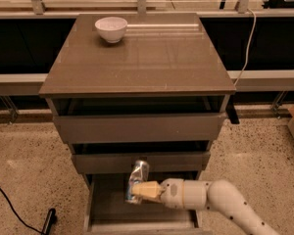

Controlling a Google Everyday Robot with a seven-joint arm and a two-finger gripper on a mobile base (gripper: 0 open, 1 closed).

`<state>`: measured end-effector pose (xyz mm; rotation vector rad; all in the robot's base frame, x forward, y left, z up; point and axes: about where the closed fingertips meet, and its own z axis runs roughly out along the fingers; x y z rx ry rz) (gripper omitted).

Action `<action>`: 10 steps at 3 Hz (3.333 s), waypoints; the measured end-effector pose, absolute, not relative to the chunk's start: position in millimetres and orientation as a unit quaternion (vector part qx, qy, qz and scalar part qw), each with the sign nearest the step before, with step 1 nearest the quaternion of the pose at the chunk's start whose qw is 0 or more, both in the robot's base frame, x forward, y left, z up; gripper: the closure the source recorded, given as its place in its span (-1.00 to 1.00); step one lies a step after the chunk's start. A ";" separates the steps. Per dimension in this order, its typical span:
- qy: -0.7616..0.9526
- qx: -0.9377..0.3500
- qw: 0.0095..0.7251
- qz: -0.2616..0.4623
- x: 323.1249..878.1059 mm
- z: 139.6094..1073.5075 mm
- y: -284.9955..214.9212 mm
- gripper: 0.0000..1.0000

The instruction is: Pick redbull can from bottom drawer and place on counter

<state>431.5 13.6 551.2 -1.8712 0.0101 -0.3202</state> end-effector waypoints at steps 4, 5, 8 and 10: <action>0.014 -0.807 0.577 -0.125 469.0 740.0 -34.1 1.00; 0.003 -0.807 0.577 -0.122 462.9 757.2 -38.6 1.00; -0.017 -0.841 0.529 -0.112 506.9 871.2 -71.2 1.00; 0.050 -0.900 0.415 -0.121 596.7 920.9 -84.5 1.00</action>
Offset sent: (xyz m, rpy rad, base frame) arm 0.0611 -0.0538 0.1684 0.0019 0.0588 0.0187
